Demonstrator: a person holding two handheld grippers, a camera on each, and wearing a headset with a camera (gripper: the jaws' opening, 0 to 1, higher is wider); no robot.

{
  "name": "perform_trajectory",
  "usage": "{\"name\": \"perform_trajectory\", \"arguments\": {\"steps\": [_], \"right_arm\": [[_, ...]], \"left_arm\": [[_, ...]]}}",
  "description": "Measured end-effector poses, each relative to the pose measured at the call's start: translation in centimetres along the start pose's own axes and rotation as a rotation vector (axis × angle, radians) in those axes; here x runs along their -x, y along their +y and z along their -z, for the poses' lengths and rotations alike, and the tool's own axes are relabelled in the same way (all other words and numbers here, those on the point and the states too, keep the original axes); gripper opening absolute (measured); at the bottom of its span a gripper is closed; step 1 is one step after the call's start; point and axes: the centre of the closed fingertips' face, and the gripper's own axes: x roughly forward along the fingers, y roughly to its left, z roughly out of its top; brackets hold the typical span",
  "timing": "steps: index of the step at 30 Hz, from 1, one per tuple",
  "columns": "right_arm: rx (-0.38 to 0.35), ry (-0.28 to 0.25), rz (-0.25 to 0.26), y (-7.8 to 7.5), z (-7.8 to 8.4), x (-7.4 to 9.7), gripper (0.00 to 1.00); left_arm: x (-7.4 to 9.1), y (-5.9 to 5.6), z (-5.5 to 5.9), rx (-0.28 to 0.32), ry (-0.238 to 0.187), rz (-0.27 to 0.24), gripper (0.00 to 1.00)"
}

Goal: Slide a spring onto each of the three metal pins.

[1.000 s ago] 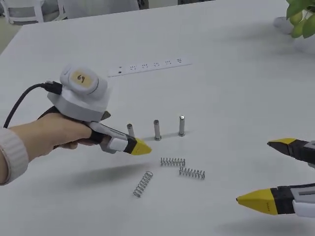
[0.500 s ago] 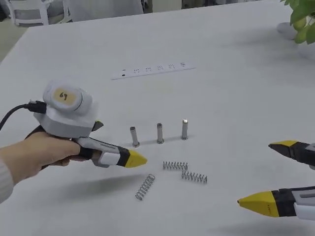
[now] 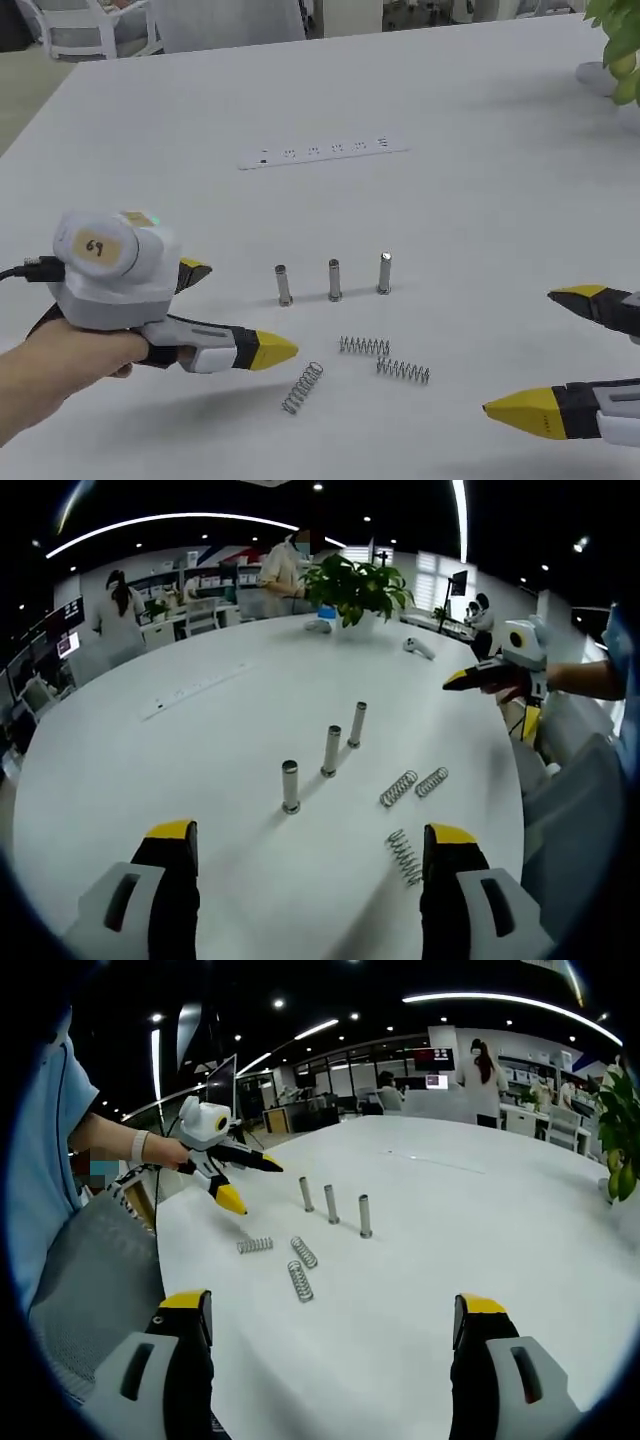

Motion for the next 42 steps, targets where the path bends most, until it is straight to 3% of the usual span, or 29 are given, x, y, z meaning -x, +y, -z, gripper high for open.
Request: {"name": "perform_trajectory", "arguments": {"steps": [8,14,20,32,42], "right_arm": [[0.022,0.003,-0.008,-0.1,-0.6,-0.3,0.99],[0.04,0.012,-0.015,-0.3,-0.8,-0.6,1.0],[0.063,0.007,-0.019,-0.4,-1.3,-0.8,1.0],[0.096,0.013,-0.019,-1.1,-1.8,-0.6,1.0],[0.117,0.003,-0.029,-1.0,-2.3,-0.6,1.0]], "left_arm": [[1.3,-0.8,0.4,0.024,-0.087,-0.02,0.89],[2.5,-1.8,0.2,0.011,-0.132,0.004,0.91],[3.1,-2.4,0.8,-0.009,-0.13,0.023,0.93],[4.5,-2.8,0.9,0.013,-0.163,-0.003,0.9],[4.9,-3.7,1.3,0.011,-0.155,-0.005,0.85]]}}
